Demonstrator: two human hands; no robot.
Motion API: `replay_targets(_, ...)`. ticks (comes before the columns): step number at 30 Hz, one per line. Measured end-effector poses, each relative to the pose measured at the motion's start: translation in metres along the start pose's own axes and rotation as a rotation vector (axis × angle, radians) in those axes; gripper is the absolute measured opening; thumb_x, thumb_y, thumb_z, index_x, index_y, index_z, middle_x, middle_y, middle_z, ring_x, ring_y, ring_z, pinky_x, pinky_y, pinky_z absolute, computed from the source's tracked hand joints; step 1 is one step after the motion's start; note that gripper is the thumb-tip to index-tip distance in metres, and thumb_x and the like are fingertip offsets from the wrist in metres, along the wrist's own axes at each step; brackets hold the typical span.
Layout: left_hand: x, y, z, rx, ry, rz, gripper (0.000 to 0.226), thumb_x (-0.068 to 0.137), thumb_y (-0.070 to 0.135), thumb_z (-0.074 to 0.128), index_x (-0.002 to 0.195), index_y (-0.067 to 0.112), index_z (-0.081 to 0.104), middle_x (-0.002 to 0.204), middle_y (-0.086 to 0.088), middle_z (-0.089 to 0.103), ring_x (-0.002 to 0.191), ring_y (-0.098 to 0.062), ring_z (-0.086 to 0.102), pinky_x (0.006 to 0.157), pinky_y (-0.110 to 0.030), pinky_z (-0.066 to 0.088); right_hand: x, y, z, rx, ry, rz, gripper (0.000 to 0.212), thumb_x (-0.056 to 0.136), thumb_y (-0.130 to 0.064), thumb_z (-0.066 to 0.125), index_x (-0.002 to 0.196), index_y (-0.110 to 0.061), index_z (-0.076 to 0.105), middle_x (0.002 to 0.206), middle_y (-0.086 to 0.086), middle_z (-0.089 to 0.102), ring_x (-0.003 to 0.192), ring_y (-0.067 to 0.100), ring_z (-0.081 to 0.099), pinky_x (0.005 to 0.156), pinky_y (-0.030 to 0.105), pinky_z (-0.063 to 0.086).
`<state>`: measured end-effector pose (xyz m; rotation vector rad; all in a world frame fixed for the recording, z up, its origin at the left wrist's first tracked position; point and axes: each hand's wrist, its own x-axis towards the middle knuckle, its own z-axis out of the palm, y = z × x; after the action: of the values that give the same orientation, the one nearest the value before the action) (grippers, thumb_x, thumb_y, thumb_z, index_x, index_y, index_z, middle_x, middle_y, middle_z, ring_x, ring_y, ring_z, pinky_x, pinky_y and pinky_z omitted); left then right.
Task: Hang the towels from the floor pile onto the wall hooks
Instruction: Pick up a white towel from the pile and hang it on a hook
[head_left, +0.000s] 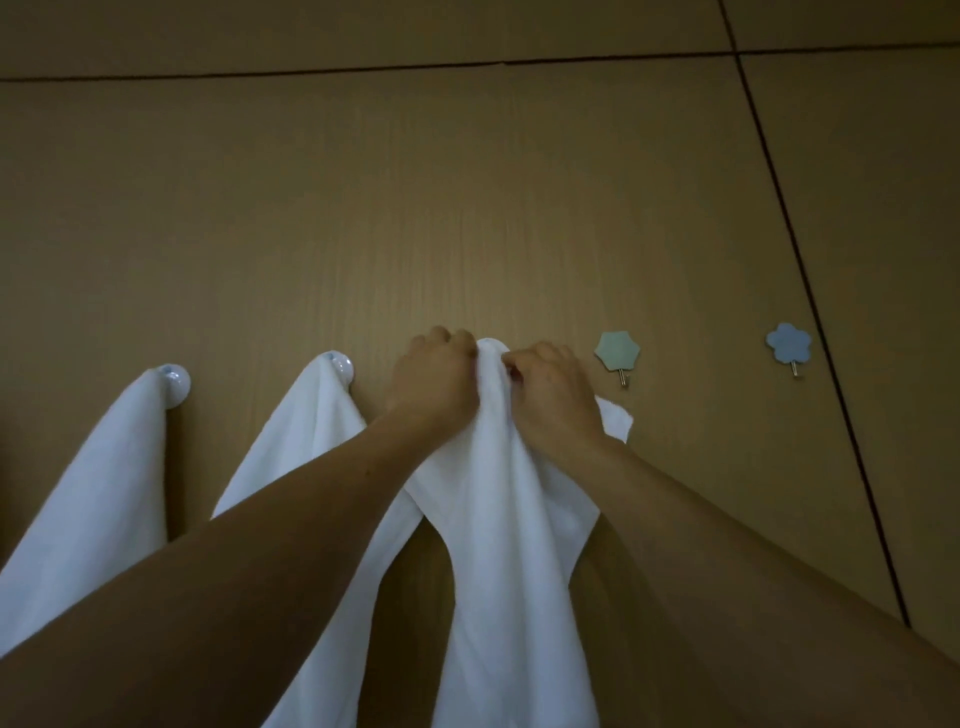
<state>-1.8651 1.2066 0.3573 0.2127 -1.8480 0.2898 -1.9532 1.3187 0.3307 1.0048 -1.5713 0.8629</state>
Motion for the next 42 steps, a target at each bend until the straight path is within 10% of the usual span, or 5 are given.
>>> replay_targets(5, -0.002, 0.001, 0.002, -0.390, -0.069, -0.050, 0.022, 0.089, 0.021, 0.049, 0.070, 0.012, 0.056, 0.071, 0.000, 0.055, 0.067, -0.017, 0.048, 0.053, -0.018, 0.027, -0.004, -0.006, 0.001, 0.164, -0.152, 0.079, 0.024, 0.090, -0.029, 0.051, 0.102, -0.009, 0.059, 0.098, 0.007, 0.052, 0.090, 0.022, 0.050, 0.076, 0.033, 0.042)
replay_targets(10, -0.004, 0.008, 0.002, -0.570, -0.263, -0.169, 0.059, 0.080, 0.020, 0.065, 0.134, 0.010, 0.044, 0.114, 0.002, 0.057, 0.092, -0.005, 0.057, 0.067, -0.008, 0.041, 0.002, -0.012, 0.003, 0.162, -0.297, 0.137, 0.062, 0.075, -0.020, 0.063, 0.134, -0.013, 0.045, 0.118, 0.008, 0.056, 0.108, 0.026, 0.055, 0.088, 0.044, 0.049)
replay_targets(22, -0.008, 0.002, 0.014, -0.517, -0.272, -0.111, 0.086, 0.079, 0.022, 0.060, 0.150, 0.036, 0.014, 0.143, -0.004, 0.047, 0.108, -0.014, 0.054, 0.068, -0.011, 0.034, -0.002, -0.002, 0.006, 0.075, -0.155, 0.031, 0.068, 0.074, -0.034, 0.066, 0.136, -0.018, 0.043, 0.128, 0.001, 0.040, 0.119, 0.021, 0.038, 0.102, 0.037, 0.035)
replay_targets(33, 0.023, 0.006, 0.007, -0.494, -0.296, -0.231, 0.038, 0.074, 0.028, 0.068, 0.106, 0.018, 0.048, 0.081, 0.010, 0.050, 0.072, -0.004, 0.050, 0.053, -0.021, 0.035, 0.018, -0.002, 0.003, 0.059, -0.169, 0.069, 0.055, 0.072, -0.038, 0.067, 0.123, -0.021, 0.055, 0.111, 0.001, 0.051, 0.104, 0.020, 0.046, 0.089, 0.036, 0.043)
replay_targets(42, -0.018, 0.007, 0.013, -0.515, -0.201, -0.265, 0.016, 0.091, 0.026, 0.046, 0.083, 0.014, 0.051, 0.076, 0.003, 0.055, 0.068, -0.012, 0.052, 0.052, -0.023, 0.029, 0.003, -0.009, 0.011, 0.185, -0.228, 0.222, 0.047, 0.085, -0.034, 0.058, 0.125, -0.011, 0.046, 0.106, 0.008, 0.065, 0.093, 0.029, 0.063, 0.074, 0.035, 0.049)
